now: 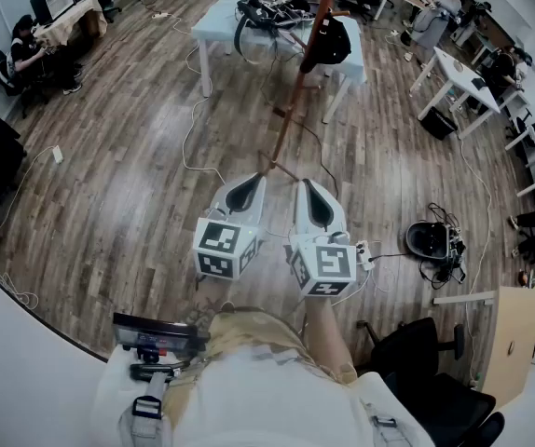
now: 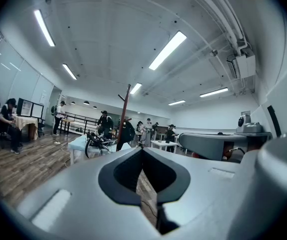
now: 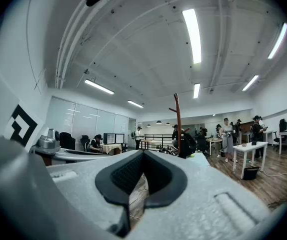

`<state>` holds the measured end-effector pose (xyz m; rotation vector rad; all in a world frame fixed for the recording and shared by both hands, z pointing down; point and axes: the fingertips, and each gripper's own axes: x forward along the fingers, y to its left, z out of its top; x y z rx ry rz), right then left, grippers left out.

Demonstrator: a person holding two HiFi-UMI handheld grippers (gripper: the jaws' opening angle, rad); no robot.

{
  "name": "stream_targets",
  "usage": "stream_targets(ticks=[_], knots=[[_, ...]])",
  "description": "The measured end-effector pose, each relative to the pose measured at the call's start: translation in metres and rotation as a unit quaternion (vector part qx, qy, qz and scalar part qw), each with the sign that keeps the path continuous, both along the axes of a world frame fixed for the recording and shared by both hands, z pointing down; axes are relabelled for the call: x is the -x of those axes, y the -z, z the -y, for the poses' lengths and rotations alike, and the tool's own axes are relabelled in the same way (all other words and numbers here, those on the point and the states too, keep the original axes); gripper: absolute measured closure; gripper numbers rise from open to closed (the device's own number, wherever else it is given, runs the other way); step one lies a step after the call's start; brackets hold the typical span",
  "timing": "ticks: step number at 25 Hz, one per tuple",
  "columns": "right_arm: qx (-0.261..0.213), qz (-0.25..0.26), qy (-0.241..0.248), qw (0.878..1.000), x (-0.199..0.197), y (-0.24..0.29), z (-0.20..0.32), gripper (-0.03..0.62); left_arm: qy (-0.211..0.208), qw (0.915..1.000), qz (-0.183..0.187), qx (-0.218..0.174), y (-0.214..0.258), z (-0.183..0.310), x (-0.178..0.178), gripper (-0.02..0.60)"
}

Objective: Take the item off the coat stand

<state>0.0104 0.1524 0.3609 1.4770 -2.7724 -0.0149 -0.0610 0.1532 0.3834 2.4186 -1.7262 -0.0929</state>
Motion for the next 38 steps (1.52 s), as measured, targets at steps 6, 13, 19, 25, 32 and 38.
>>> stream_targets(ticks=[6,13,19,25,32,38], knots=[[-0.002,-0.001,0.001,1.0,0.004,0.001,0.004,0.597,0.002,1.0,-0.001,0.0,0.0,0.001,0.006,0.594],[-0.004,0.001,-0.002,1.0,0.011,0.001,0.008,0.597,-0.002,1.0,-0.003,0.003,-0.003,0.005,0.013,0.594],[0.008,0.002,-0.009,1.0,0.024,-0.01,0.012,0.595,-0.005,0.9999,-0.008,0.013,-0.013,0.007,0.03,0.594],[0.035,-0.004,-0.016,0.999,0.04,-0.037,0.013,0.595,-0.004,0.9989,-0.016,0.044,-0.042,0.007,0.05,0.594],[0.051,-0.01,-0.03,0.998,0.033,-0.055,0.04,0.595,0.006,0.9971,-0.029,0.07,-0.064,0.03,0.055,0.594],[0.04,-0.001,-0.02,0.999,0.022,-0.051,0.101,0.595,0.024,0.998,-0.019,0.056,-0.058,0.09,0.047,0.592]])
